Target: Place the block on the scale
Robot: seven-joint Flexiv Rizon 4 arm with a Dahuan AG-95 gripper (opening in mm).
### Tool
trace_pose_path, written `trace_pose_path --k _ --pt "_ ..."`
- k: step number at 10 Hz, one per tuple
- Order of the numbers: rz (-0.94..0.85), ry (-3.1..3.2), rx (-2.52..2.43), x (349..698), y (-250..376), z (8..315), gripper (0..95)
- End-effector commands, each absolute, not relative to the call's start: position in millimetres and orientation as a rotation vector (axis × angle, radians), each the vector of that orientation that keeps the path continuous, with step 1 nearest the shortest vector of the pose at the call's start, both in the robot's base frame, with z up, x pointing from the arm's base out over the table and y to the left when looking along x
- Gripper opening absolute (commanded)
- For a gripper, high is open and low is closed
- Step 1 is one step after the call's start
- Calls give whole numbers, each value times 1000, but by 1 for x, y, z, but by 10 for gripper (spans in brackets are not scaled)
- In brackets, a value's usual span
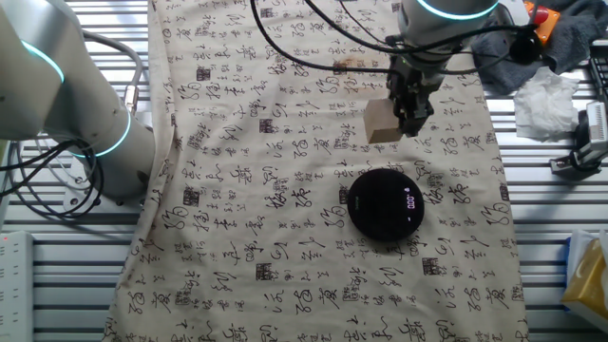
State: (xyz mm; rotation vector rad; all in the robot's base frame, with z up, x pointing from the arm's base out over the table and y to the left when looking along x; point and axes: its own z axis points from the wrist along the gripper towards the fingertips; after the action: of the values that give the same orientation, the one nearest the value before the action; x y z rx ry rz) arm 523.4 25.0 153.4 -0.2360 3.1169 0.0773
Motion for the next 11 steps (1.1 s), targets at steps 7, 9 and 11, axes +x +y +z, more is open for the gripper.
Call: trace_pose_path --k 7,9,11 --pt "49 3127 -261 523 25 153 0" --pt "27 3138 -230 524 25 153 0" --pt "27 3135 -223 525 23 150 0"
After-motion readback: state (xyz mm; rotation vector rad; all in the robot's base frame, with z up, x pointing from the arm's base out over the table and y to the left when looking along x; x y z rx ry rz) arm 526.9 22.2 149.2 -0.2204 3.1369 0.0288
